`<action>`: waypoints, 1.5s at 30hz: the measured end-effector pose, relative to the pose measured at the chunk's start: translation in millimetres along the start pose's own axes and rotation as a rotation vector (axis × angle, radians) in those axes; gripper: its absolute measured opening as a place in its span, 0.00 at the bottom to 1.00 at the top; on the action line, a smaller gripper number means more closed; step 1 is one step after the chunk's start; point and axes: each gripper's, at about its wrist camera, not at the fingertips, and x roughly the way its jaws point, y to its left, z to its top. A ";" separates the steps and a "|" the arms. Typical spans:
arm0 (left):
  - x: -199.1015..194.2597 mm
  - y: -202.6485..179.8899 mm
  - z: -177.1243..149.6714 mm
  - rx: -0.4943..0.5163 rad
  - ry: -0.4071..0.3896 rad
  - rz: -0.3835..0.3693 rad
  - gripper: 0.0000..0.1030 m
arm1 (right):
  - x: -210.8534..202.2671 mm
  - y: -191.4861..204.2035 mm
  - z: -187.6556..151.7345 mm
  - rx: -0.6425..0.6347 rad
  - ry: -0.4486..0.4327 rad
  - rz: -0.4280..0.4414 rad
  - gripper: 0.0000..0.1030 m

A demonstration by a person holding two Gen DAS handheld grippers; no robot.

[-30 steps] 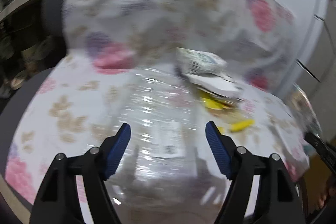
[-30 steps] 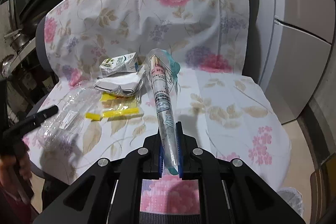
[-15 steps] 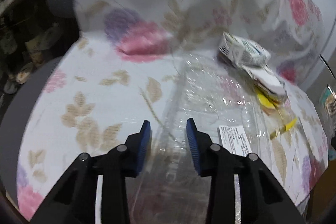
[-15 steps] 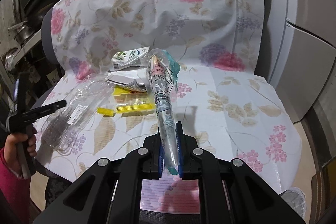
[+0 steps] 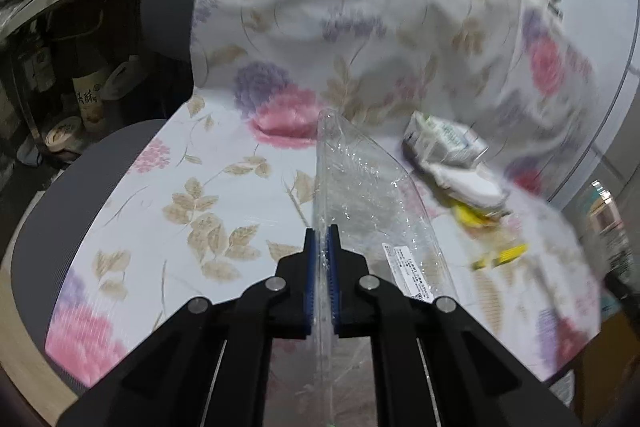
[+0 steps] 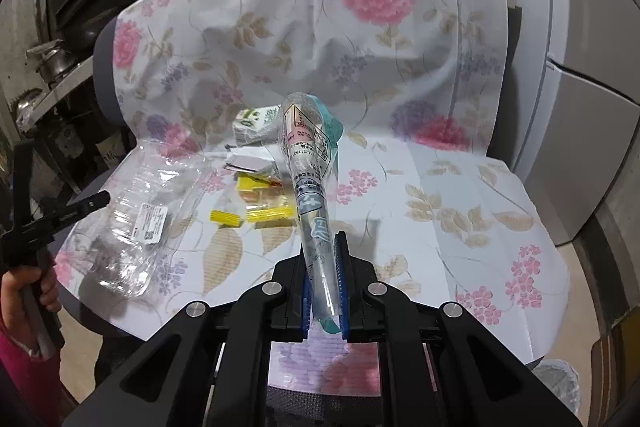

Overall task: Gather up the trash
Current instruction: 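Carry tube and tray to the bin and open both grippers over it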

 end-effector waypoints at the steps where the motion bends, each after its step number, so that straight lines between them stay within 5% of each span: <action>1: -7.1 -3.0 0.5 -0.007 -0.014 -0.019 0.04 | -3.0 -0.5 0.1 0.004 -0.006 0.002 0.11; 10: -55.9 -89.2 -10.1 0.110 -0.108 -0.214 0.04 | -48.0 -29.9 -9.2 0.069 -0.072 -0.046 0.11; 17: -54.8 -178.2 -46.4 0.255 -0.074 -0.358 0.04 | -96.6 -78.8 -32.4 0.158 -0.117 -0.155 0.11; 30: -63.5 -329.5 -138.2 0.531 0.030 -0.659 0.04 | -191.3 -172.2 -127.2 0.356 -0.127 -0.472 0.11; 45: -21.0 -438.9 -233.0 0.736 0.241 -0.730 0.05 | -187.6 -244.1 -205.8 0.555 -0.041 -0.545 0.18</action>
